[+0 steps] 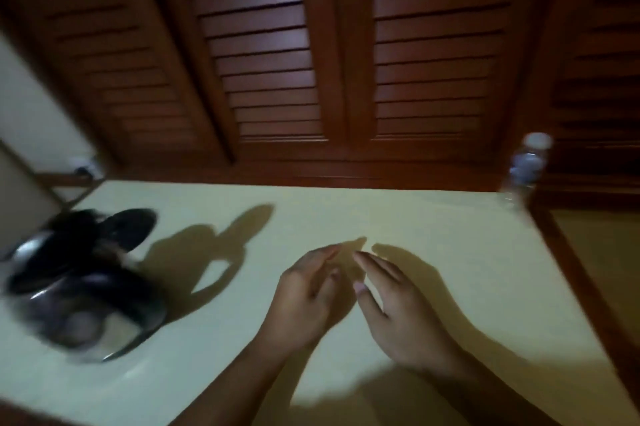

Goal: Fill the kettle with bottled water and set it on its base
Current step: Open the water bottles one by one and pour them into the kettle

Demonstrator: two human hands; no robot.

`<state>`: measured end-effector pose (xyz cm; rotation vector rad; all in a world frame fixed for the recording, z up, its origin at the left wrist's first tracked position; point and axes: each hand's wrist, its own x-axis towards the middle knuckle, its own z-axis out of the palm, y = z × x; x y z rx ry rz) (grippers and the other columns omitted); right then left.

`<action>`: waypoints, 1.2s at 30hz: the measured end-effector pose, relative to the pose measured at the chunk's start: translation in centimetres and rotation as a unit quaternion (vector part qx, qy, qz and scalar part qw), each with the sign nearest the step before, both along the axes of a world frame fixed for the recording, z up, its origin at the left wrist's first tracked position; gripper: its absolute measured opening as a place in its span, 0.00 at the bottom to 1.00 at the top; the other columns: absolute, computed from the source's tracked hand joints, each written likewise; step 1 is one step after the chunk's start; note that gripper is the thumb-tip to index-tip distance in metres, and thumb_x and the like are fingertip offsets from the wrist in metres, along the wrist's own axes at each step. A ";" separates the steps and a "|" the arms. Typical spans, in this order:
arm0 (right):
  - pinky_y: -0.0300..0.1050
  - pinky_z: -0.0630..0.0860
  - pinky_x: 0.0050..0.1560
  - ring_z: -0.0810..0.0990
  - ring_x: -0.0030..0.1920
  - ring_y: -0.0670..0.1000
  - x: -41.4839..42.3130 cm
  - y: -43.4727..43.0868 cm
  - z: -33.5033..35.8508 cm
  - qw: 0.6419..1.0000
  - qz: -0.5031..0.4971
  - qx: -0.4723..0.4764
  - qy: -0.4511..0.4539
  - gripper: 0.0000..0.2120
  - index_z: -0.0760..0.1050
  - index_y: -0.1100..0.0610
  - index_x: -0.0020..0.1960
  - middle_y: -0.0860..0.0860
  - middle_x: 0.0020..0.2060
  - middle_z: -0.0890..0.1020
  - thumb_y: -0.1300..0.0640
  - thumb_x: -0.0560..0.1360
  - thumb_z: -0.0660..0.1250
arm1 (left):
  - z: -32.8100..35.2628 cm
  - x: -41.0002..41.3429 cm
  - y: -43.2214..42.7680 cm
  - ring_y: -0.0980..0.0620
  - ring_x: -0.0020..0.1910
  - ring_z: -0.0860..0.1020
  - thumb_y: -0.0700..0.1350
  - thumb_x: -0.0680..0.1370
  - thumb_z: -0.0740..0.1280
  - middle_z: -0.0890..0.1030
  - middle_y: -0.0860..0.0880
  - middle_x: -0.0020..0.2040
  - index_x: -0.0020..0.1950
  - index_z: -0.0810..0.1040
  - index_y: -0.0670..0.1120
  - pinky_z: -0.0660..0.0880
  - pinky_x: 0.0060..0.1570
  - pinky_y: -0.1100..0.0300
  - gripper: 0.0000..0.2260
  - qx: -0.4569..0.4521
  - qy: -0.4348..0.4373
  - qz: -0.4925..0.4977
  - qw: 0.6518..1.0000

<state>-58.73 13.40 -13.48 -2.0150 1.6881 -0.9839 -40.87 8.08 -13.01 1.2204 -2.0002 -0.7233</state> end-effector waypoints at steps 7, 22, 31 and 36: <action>0.29 0.58 0.71 0.66 0.72 0.37 15.5 1.2 -0.7 0.981 0.192 -0.014 -0.035 0.23 0.69 0.54 0.75 0.44 0.71 0.73 0.50 0.82 0.60 | -0.1 16.2 8.4 0.68 0.65 0.77 0.36 0.81 0.67 0.82 0.63 0.63 0.69 0.81 0.51 0.69 0.63 0.74 0.18 -0.014 0.008 0.178 0.984; 0.28 0.56 0.71 0.67 0.73 0.42 43.3 3.3 -0.8 0.952 0.303 -0.025 -0.021 0.22 0.68 0.54 0.76 0.46 0.72 0.73 0.51 0.83 0.60 | 0.5 43.3 15.0 0.62 0.66 0.78 0.42 0.84 0.67 0.82 0.55 0.67 0.73 0.78 0.48 0.75 0.66 0.65 0.17 -0.036 0.010 0.322 0.946; 0.54 0.45 0.80 0.51 0.81 0.53 55.6 -1.9 -1.5 0.951 0.212 -0.001 0.224 0.32 0.52 0.57 0.82 0.53 0.81 0.57 0.40 0.84 0.46 | 0.3 57.9 7.1 0.51 0.60 0.80 0.46 0.82 0.68 0.81 0.50 0.61 0.69 0.79 0.48 0.78 0.61 0.52 0.15 -0.046 0.051 0.410 0.910; 0.59 0.40 0.79 0.40 0.81 0.51 57.6 -2.9 -2.7 0.932 0.167 0.057 0.316 0.36 0.41 0.56 0.82 0.52 0.82 0.45 0.35 0.82 0.36 | 0.6 61.9 2.0 0.49 0.69 0.75 0.52 0.79 0.72 0.74 0.49 0.70 0.78 0.68 0.49 0.76 0.67 0.50 0.29 0.000 0.107 0.426 0.899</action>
